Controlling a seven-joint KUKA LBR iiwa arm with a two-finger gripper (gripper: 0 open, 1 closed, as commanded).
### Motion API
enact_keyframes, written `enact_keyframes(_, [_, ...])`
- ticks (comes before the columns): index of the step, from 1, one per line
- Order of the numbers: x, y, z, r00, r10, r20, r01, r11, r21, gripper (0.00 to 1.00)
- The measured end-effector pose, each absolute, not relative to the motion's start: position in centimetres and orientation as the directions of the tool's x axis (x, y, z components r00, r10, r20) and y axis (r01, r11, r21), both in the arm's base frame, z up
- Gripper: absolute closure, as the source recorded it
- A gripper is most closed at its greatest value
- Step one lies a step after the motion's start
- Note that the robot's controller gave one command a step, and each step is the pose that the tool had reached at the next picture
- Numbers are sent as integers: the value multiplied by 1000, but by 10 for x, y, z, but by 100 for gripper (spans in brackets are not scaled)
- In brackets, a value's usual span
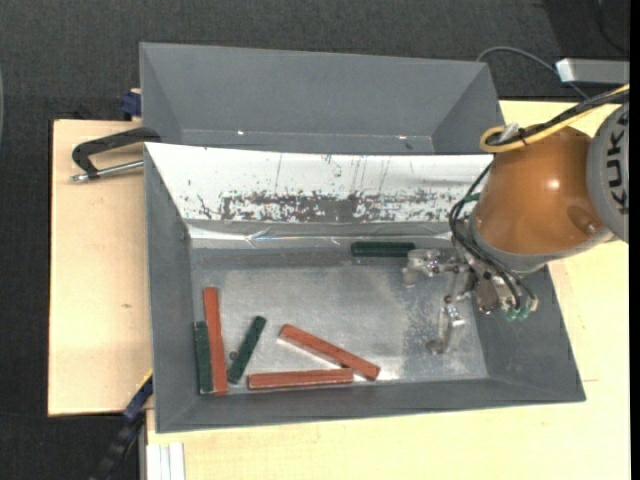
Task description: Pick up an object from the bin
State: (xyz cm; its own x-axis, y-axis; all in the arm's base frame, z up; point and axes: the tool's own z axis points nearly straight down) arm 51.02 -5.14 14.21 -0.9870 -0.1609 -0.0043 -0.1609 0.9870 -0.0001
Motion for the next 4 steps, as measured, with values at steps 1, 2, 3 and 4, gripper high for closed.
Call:
enact_keyframes(1, [502,-63,131,-1000,-19,-2,-19,1000,-1,0])
enact_keyframes(2, [502,-60,127,-1000,-18,-2,-18,1000,0,0])
enact_keyframes(3, [496,-16,81,-997,-82,-4,-82,997,3,0])
enact_keyframes(4, [499,1,78,-1000,-10,2,-10,1000,2,0])
